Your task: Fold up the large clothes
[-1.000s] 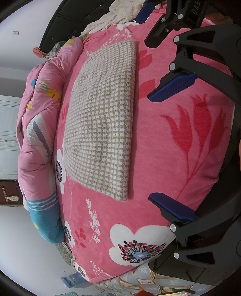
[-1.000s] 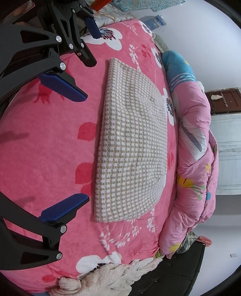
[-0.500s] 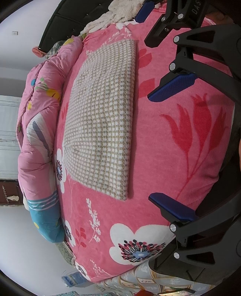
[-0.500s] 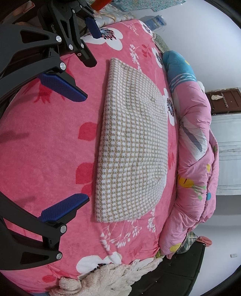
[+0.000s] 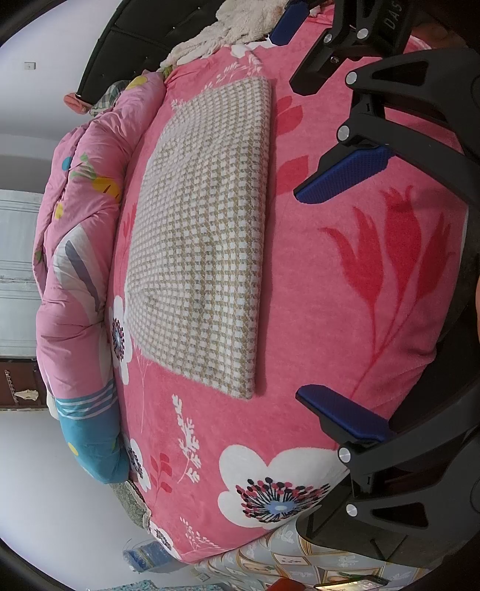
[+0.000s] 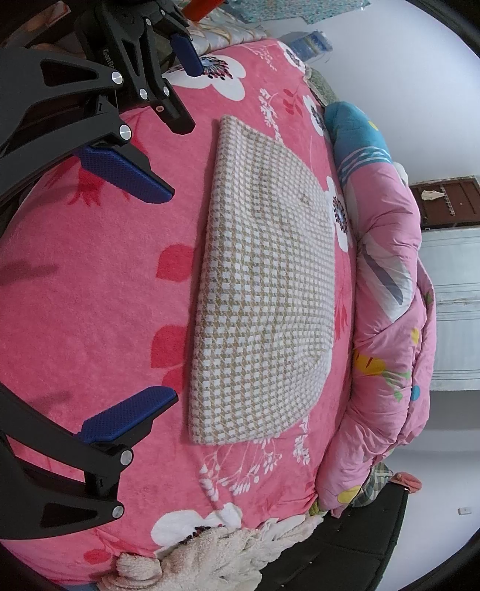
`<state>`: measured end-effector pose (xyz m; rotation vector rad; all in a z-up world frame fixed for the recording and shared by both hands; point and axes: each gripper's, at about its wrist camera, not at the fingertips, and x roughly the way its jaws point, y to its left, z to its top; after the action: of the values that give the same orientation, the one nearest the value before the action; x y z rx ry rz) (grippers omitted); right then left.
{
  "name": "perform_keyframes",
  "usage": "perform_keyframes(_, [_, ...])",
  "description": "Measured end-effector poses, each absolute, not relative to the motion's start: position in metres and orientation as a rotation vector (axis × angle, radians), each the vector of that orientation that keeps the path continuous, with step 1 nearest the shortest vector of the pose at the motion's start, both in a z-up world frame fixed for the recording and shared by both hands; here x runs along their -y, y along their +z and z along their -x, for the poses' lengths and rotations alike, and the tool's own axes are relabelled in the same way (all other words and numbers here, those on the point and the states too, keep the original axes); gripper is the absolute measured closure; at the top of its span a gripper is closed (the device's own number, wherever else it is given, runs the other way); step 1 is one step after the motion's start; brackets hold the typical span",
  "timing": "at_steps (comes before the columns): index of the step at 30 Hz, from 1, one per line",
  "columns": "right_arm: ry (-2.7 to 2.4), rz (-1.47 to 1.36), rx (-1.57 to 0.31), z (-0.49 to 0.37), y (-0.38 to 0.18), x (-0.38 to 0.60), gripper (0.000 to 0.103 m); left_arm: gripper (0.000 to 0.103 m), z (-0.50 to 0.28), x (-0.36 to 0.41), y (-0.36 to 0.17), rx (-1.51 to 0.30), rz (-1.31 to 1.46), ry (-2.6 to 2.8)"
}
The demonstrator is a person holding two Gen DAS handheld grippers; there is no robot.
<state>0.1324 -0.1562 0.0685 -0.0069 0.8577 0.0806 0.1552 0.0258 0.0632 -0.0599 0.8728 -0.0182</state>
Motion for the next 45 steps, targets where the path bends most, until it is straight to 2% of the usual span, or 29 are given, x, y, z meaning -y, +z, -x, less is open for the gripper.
perform_keyframes(45, [0.083,0.008,-0.860,-0.1313,0.0675,0.1566,0.006,0.008,-0.1567,-0.0275,0.0659,-0.866,0.055,-0.014])
